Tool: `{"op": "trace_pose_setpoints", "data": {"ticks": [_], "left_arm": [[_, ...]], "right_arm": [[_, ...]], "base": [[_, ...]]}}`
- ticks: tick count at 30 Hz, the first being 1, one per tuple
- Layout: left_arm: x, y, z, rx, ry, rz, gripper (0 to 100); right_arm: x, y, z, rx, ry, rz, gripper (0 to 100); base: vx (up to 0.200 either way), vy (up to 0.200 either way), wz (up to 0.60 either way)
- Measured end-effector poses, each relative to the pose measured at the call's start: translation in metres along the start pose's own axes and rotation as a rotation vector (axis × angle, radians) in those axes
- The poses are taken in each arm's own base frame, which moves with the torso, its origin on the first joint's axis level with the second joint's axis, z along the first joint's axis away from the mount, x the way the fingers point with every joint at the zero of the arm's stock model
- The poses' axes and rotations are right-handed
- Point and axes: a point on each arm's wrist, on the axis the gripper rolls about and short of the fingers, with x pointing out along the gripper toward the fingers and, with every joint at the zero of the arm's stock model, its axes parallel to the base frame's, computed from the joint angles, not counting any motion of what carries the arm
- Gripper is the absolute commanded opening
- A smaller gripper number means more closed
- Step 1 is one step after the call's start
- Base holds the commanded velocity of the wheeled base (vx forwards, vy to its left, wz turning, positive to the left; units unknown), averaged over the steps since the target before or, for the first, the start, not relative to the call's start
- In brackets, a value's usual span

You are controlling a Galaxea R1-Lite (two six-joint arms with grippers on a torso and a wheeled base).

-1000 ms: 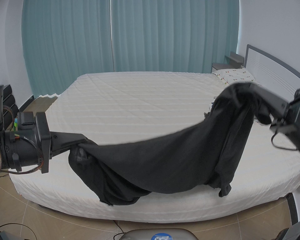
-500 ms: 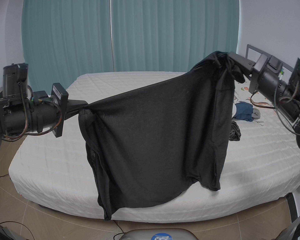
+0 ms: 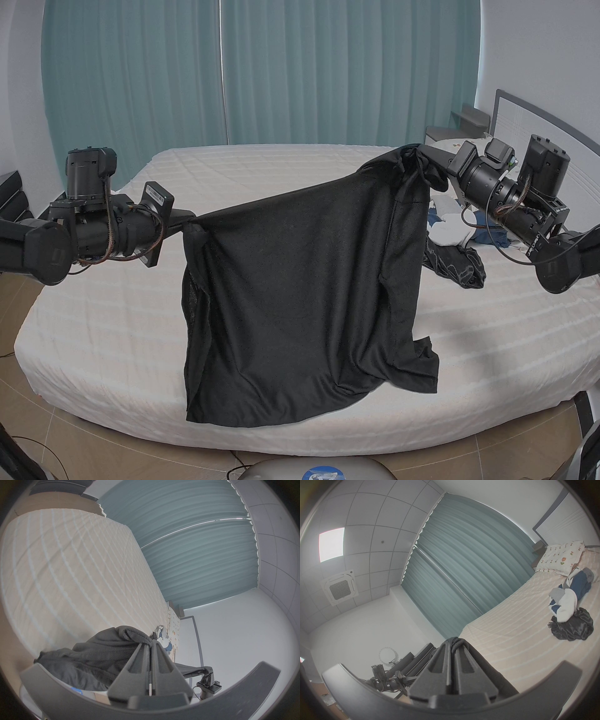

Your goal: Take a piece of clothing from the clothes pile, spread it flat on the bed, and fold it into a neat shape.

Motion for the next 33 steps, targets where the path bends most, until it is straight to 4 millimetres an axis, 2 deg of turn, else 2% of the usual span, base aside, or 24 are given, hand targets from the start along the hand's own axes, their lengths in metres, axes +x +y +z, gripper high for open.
{"op": "trace_pose_setpoints", "data": {"ticks": [8,20,21,29,30,33], "left_arm": [[0.041,0.009,0.010,0.001,-0.002,-0.001,0],[0.106,0.041,0.016,-0.011,0.007,0.041,0],[0.111,0.045,0.016,-0.013,0.008,0.048,0],[0.143,0.073,0.018,-0.033,0.002,0.054,0],[0.148,0.077,0.018,-0.045,-0.003,0.052,100],[0.158,0.086,0.018,-0.067,-0.012,0.062,100]], "right_arm": [[0.019,-0.029,-0.014,-0.008,-0.003,-0.081,0],[0.052,-0.086,-0.056,-0.020,0.006,-0.247,0],[0.055,-0.091,-0.060,-0.025,0.006,-0.259,100],[0.067,-0.127,-0.092,-0.044,0.039,-0.316,100],[0.068,-0.132,-0.098,-0.051,0.051,-0.325,100],[0.068,-0.147,-0.111,-0.065,0.071,-0.361,100]], "base": [[0.200,0.000,0.00],[0.000,0.000,0.00],[0.000,0.000,0.00],[0.000,0.000,0.00],[0.000,0.000,0.00],[0.000,0.000,0.00]]}}
